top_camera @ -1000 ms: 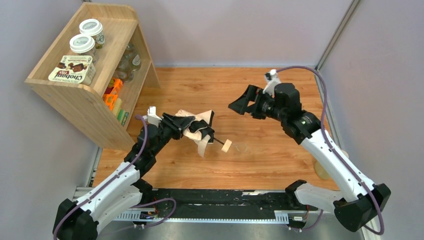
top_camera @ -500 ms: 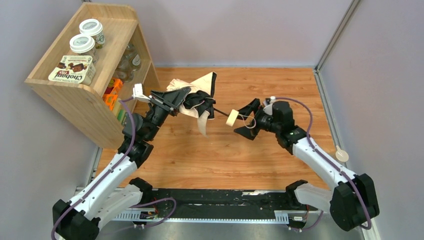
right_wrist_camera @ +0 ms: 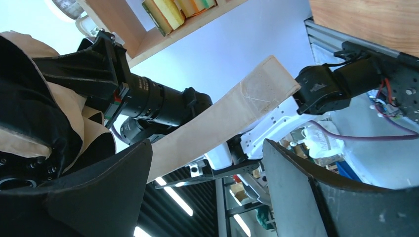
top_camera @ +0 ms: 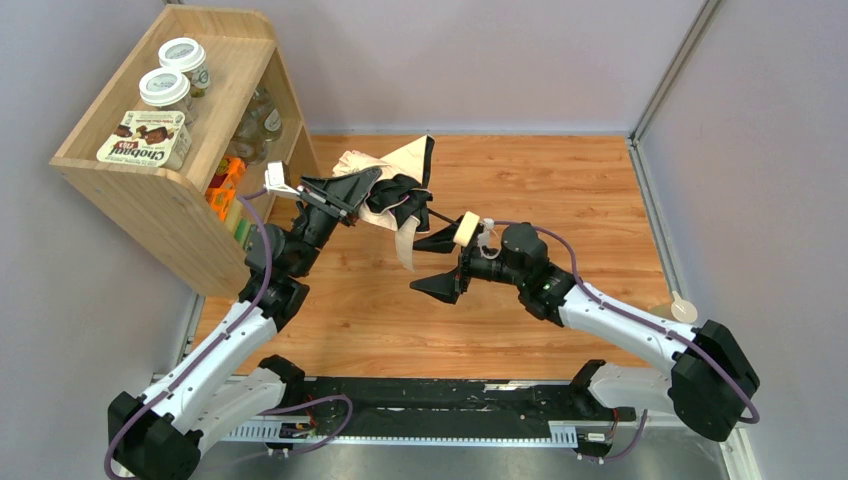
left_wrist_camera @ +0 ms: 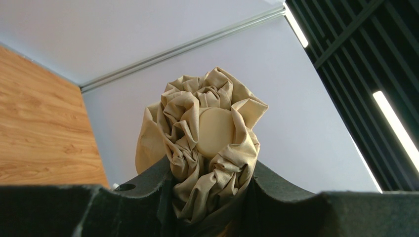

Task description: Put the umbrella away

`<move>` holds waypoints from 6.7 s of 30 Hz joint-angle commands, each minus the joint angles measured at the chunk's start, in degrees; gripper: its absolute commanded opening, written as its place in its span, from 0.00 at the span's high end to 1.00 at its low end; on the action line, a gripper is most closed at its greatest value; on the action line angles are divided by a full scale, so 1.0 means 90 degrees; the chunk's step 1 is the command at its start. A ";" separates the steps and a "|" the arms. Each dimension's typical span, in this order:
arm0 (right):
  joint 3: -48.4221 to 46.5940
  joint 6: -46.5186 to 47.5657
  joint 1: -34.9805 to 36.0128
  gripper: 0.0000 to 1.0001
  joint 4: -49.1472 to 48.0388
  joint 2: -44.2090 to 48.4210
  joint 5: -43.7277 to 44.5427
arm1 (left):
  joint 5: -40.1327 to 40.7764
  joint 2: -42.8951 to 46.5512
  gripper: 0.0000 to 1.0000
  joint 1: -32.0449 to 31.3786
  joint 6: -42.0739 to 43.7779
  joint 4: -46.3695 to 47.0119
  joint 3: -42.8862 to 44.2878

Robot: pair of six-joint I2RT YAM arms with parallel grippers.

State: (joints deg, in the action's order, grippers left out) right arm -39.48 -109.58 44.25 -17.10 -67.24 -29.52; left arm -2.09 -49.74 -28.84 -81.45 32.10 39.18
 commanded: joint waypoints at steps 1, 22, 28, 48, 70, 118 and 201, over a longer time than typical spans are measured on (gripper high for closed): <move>-0.0124 -0.0978 0.0258 0.17 -0.0522 -0.0087 0.0467 | 0.0007 0.0116 1.00 0.0031 0.0027 0.0789 0.0364; -0.0368 0.1489 -0.0785 1.00 -0.4985 -0.2353 0.0742 | -0.1428 0.0992 1.00 -0.0242 -0.2054 -0.1102 -0.0427; -0.0261 0.3705 -0.0883 1.00 -0.4822 -0.1418 0.0652 | -0.1204 0.2116 1.00 -0.0370 -0.1399 -0.5068 -0.0300; -0.1003 0.7008 0.0385 1.00 -0.1382 0.0323 -0.0694 | -0.0871 0.0244 1.00 -0.0370 -0.1262 -0.8839 0.1027; -0.2195 1.1316 0.2632 1.00 0.2867 -0.0350 0.0818 | -0.1535 -0.2470 1.00 -0.0380 0.0298 -1.0246 0.1887; -0.1746 1.1766 0.3756 0.79 0.2506 -0.2460 0.2576 | -0.2122 -0.3117 1.00 0.0284 0.2312 -1.1398 0.2912; -0.0029 0.5247 -0.1203 0.00 0.4996 0.2392 0.2383 | -0.2835 -0.0208 1.00 -0.0751 0.3330 -0.3070 0.0686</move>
State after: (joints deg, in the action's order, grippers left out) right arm -42.72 -43.27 40.38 27.18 -50.39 -5.98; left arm -20.93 -56.99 -36.60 -41.34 -9.17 46.00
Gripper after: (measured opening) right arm 0.998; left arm 0.433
